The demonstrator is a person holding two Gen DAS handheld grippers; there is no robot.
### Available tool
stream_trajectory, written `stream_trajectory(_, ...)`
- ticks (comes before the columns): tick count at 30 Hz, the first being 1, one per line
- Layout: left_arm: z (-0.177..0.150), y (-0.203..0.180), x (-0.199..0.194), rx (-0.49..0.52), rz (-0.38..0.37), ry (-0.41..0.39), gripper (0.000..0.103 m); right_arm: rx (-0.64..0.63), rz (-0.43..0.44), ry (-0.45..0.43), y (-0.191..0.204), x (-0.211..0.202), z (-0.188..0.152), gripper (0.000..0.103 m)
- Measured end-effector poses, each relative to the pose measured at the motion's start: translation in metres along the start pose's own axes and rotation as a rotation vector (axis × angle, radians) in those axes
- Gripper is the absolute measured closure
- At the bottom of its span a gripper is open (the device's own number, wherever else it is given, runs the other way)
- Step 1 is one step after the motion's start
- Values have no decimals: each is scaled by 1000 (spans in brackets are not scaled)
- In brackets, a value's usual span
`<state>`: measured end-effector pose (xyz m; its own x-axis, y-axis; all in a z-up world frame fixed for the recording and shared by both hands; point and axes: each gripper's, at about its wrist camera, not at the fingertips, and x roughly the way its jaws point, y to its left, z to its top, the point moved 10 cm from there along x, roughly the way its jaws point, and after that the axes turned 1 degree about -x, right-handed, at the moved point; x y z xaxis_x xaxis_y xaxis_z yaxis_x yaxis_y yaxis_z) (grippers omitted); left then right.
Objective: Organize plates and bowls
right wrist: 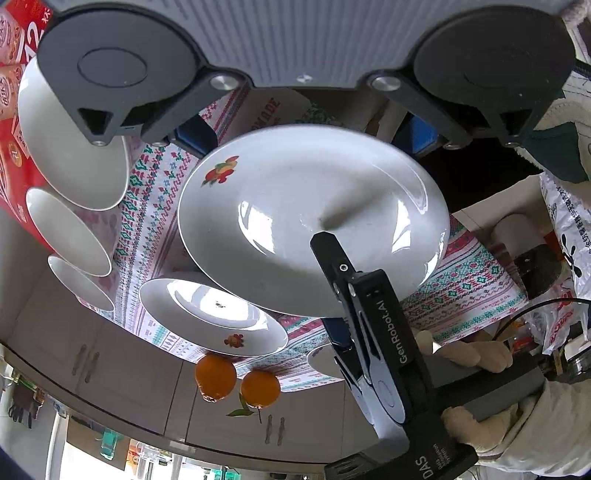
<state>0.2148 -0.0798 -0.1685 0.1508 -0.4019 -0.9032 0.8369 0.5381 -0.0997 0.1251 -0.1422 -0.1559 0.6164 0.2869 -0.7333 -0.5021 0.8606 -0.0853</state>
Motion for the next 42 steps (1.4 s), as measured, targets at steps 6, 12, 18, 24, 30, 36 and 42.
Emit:
stream_trajectory(6,0,2,-1,-18,-4,-3,24,3,14,8,0,1,2,0)
stream_trajectory(12,-3,4,-4,-34,5,-9,24,3,33,9,2,2,6,0)
stream_trajectory(18,-1,7,-13,-40,18,-31,24,-12,36,5,1,1,11,0)
stream_trajectory(24,2,12,-24,-53,30,-53,24,-29,40,-5,0,-1,22,0)
stream_trajectory(30,4,23,-38,-72,49,-74,24,-51,56,-16,-1,-1,38,0)
stream_trajectory(36,2,40,-52,-100,77,-91,24,-77,85,-29,0,5,58,0)
stream_trajectory(42,-2,66,-71,-143,114,-122,24,-113,125,-45,3,20,87,0)
